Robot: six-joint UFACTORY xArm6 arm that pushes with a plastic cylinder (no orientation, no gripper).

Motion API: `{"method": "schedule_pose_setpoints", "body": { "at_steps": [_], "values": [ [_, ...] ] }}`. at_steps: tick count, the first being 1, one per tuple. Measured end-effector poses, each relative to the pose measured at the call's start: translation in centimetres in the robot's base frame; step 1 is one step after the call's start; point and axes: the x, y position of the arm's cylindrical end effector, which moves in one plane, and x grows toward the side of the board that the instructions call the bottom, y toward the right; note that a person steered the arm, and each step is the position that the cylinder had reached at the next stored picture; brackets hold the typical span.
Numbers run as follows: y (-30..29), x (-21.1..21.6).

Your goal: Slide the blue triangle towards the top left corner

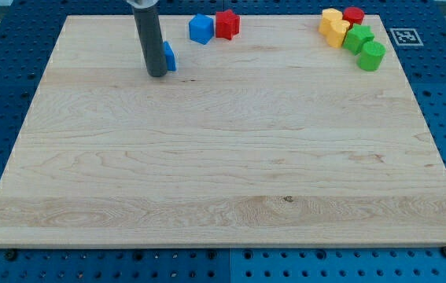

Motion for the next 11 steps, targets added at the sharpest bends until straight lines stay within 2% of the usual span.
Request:
{"method": "schedule_pose_setpoints", "body": {
  "at_steps": [3, 6, 7, 8, 9, 10, 11],
  "values": [
    [3.2, 1.1],
    [-0.5, -5.4],
    [-0.8, -6.0],
    [1.6, -4.5],
    [3.0, -5.7],
    [2.8, -8.9],
    [0.8, -9.3]
  ]
}}
